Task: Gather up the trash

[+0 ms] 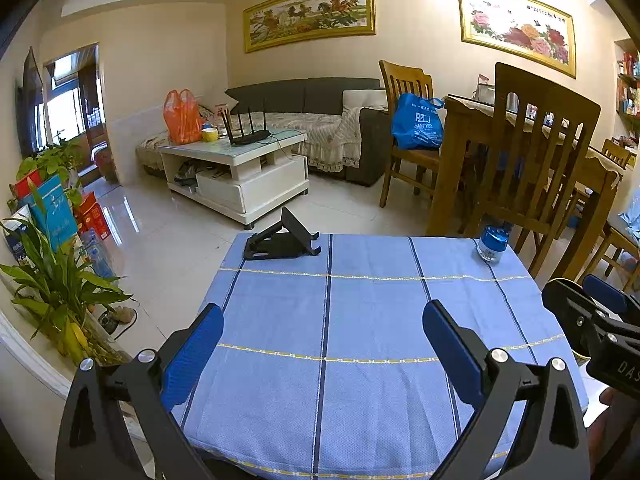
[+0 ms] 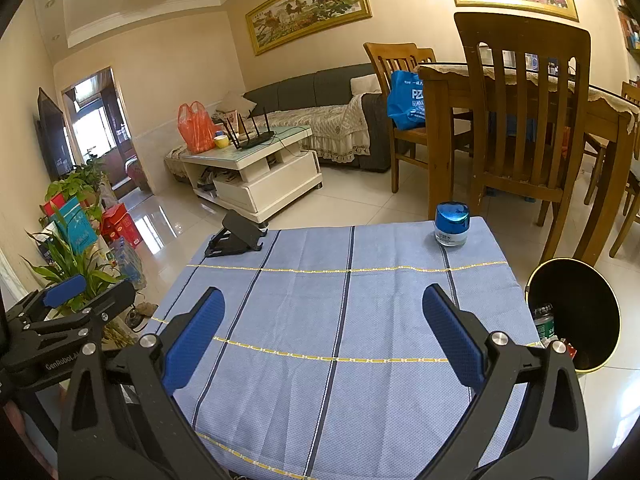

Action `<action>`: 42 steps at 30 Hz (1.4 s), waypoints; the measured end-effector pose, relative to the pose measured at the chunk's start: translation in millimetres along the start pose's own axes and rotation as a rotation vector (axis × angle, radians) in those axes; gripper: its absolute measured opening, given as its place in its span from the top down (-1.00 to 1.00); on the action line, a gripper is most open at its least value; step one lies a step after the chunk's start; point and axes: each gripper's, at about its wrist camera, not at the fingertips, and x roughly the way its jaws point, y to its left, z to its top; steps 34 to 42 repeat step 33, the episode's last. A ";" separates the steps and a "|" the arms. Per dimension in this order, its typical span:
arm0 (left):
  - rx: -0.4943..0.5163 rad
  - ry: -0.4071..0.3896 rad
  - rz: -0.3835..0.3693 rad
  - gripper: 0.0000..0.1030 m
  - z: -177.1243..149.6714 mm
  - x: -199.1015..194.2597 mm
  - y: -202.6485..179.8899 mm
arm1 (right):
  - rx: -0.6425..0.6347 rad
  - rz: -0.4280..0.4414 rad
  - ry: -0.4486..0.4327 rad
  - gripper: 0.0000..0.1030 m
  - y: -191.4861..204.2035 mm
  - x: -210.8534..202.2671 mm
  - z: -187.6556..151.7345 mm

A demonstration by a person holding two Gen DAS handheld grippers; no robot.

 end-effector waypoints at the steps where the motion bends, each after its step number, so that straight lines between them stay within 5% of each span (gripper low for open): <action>1: -0.002 0.000 -0.001 -0.87 0.0 0.3 0.1 | 0.000 0.001 0.001 -0.89 -0.2 0.0 0.2; 11: 0.004 -0.018 -0.033 -0.87 0.5 -0.5 0.8 | 0.001 0.004 0.005 -0.89 0.0 0.6 0.4; 14: 0.018 0.015 -0.093 -0.87 0.2 5.1 -2.5 | 0.002 0.003 0.007 -0.89 1.4 0.4 -0.2; 18: -0.007 0.014 0.020 -0.87 -4.4 8.6 -1.6 | 0.004 0.003 0.010 -0.89 -0.3 2.5 -0.9; 21: -0.042 0.020 -0.044 -0.87 -3.5 7.9 4.2 | 0.010 0.002 0.012 -0.89 -1.9 3.3 -2.0; 28: 0.041 0.025 0.000 -0.87 -2.6 15.2 -3.4 | 0.027 0.010 0.026 -0.89 -4.2 6.4 -3.5; 42: 0.037 0.037 0.013 -0.87 -5.2 16.7 -2.2 | 0.029 0.010 0.031 -0.89 -6.7 8.1 -2.4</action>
